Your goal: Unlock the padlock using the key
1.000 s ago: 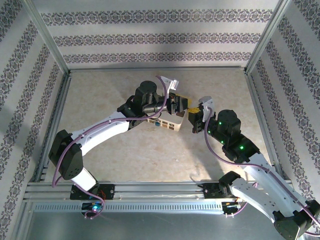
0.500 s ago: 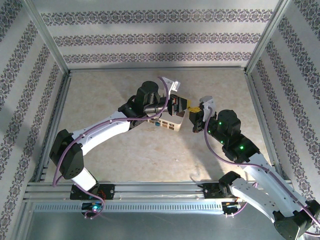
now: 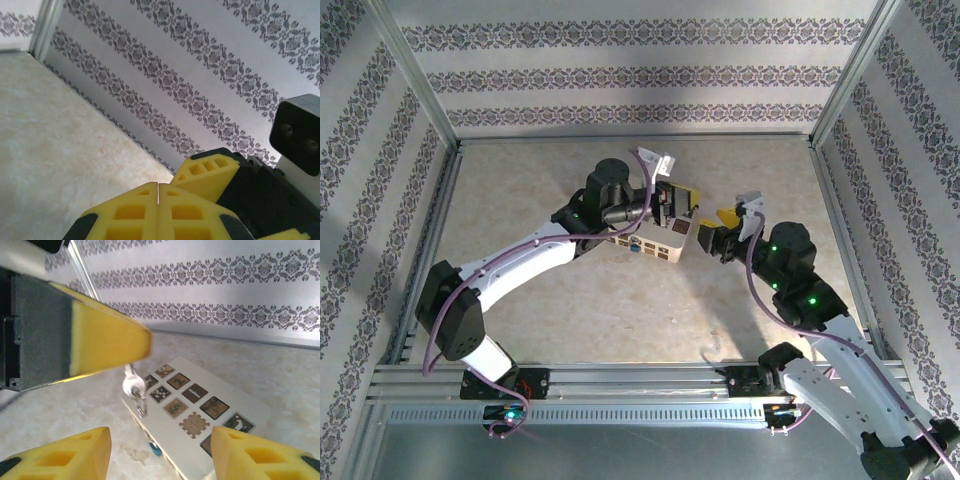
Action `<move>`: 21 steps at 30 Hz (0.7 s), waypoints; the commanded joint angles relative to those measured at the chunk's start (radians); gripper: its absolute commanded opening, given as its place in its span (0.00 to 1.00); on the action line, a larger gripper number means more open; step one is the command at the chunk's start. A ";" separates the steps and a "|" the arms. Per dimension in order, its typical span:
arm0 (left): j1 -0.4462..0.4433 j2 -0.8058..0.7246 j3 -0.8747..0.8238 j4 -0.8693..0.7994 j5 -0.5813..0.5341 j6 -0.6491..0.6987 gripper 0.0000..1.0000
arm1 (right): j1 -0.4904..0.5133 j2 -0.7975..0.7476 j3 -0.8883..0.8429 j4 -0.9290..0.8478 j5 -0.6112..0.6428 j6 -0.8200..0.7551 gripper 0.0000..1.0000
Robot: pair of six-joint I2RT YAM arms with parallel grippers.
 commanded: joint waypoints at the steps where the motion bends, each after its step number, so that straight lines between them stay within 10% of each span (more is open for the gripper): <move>1: 0.043 -0.070 0.060 -0.010 0.014 0.100 0.00 | -0.075 -0.009 0.025 0.076 -0.198 0.131 0.61; 11: 0.108 -0.148 0.070 -0.113 0.105 0.245 0.00 | -0.197 0.129 0.025 0.470 -0.579 0.522 0.83; 21: 0.109 -0.145 0.078 -0.102 0.200 0.243 0.00 | -0.107 0.214 0.042 0.660 -0.580 0.553 0.73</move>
